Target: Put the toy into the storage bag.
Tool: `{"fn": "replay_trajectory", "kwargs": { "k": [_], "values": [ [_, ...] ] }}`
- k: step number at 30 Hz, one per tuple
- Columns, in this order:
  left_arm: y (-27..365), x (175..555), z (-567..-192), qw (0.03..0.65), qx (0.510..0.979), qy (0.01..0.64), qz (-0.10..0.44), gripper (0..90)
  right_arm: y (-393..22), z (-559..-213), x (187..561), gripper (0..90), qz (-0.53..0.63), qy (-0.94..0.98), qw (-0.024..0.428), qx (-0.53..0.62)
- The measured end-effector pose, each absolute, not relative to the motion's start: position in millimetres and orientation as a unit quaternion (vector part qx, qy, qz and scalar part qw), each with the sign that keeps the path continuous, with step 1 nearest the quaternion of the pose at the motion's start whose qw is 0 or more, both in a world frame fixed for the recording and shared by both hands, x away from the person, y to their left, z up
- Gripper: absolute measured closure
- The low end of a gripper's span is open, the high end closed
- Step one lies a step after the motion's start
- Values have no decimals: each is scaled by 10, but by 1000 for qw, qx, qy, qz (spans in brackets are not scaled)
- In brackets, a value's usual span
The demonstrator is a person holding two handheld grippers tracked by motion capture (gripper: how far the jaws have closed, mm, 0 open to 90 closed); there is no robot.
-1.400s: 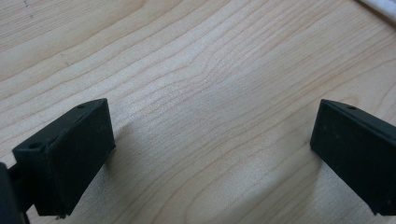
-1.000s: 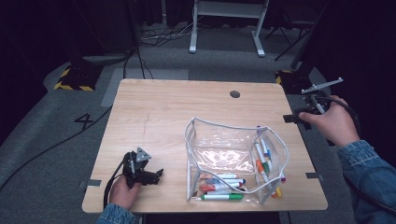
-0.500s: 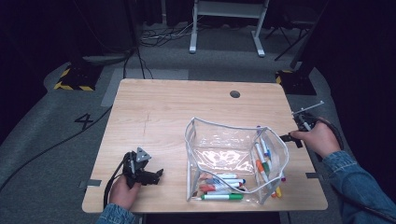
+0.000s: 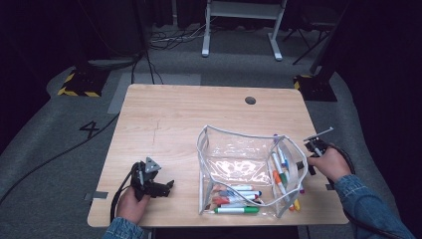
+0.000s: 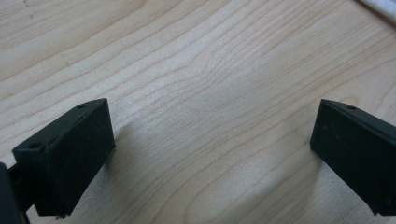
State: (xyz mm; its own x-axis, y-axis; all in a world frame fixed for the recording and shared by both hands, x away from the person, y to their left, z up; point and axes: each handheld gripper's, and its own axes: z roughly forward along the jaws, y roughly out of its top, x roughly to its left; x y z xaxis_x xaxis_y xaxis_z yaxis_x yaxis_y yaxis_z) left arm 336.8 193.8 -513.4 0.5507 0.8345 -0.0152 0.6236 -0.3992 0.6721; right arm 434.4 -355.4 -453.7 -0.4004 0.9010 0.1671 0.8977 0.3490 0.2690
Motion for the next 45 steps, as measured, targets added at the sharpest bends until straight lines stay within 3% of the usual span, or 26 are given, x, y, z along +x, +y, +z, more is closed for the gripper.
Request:
{"fn": "replay_trajectory", "kwargs": {
  "k": [4, 11, 19, 33, 45],
  "values": [
    [1938, 3368, -5134, 321, 820, 445, 164, 0, -3560, -4615, 4315, 565, 146, 823, 0, 548],
    [1937, 3367, -5134, 321, 820, 445, 163, 0, -3608, -4661, 4317, 757, 128, 817, 5, 562],
    [1938, 3368, -5134, 321, 820, 444, 164, 0, -3632, -4622, 4306, 770, 125, 813, 20, 568],
    [1937, 3367, -5134, 321, 820, 445, 163, 0, -3633, -3796, 4235, 770, 181, 832, 63, 521],
    [1937, 3368, -5134, 321, 820, 445, 165, 0, -3375, -3036, 4091, 770, 223, 852, 105, 463]
  ]
}}
